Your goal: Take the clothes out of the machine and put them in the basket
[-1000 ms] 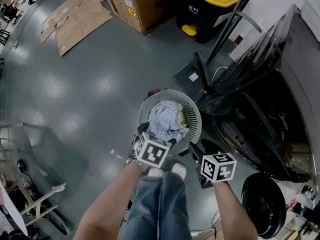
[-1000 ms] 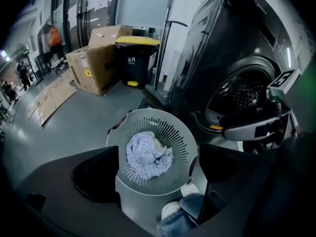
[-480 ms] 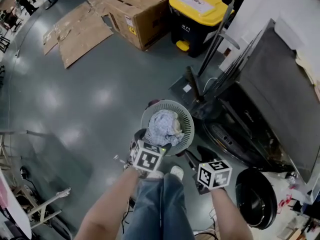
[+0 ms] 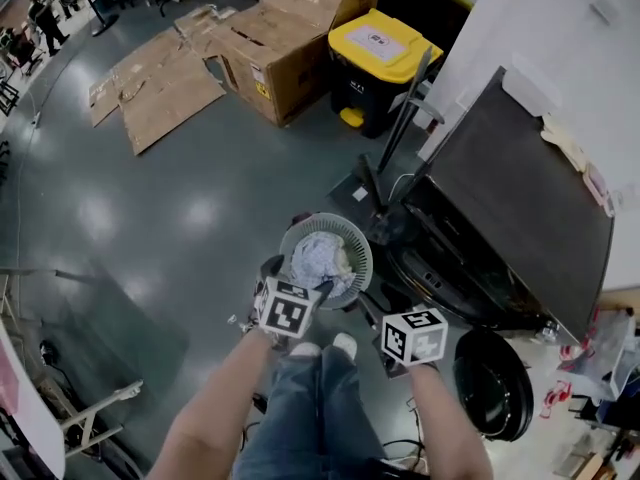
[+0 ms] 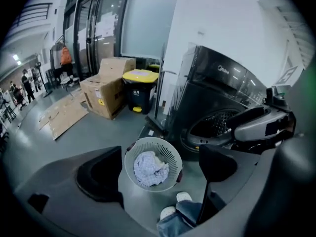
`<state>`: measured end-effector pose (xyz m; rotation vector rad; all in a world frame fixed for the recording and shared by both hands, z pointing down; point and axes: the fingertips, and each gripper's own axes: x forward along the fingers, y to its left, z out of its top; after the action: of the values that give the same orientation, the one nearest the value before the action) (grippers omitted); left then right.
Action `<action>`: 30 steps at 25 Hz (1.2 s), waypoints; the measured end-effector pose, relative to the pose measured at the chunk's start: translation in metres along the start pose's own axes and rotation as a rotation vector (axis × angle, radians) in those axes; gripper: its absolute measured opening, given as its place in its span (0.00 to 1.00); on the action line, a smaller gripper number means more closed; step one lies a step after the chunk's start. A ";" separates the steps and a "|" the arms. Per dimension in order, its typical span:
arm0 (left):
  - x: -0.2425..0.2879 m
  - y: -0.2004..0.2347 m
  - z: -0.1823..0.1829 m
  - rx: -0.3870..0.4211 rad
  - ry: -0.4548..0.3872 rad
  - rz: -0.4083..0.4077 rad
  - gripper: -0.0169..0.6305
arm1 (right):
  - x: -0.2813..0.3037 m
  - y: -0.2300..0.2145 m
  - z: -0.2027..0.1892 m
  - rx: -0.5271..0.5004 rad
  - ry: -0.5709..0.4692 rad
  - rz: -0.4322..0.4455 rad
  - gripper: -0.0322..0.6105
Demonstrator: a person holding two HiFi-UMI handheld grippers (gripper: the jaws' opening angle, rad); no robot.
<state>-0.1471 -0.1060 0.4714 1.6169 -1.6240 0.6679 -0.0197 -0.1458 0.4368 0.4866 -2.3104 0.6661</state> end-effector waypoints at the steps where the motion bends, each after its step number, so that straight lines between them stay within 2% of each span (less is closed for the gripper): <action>1: -0.006 -0.002 0.007 0.007 -0.013 0.001 0.77 | -0.005 0.002 0.005 -0.003 -0.009 -0.003 0.39; 11: -0.070 -0.023 0.045 0.056 -0.121 -0.009 0.77 | -0.064 0.026 0.043 -0.026 -0.084 -0.009 0.38; 17: -0.103 -0.040 0.078 0.137 -0.225 -0.038 0.77 | -0.108 0.030 0.061 -0.068 -0.103 -0.024 0.37; 21: -0.124 -0.048 0.106 0.158 -0.303 -0.056 0.77 | -0.135 0.030 0.071 -0.107 -0.113 -0.055 0.37; 27: -0.159 -0.060 0.150 0.189 -0.446 -0.100 0.73 | -0.177 0.029 0.105 -0.124 -0.241 -0.109 0.36; 30: -0.173 -0.070 0.165 0.197 -0.484 -0.143 0.70 | -0.195 0.030 0.117 -0.155 -0.293 -0.154 0.35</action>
<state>-0.1116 -0.1375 0.2270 2.1402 -1.7920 0.3876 0.0440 -0.1587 0.2166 0.7204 -2.5397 0.3567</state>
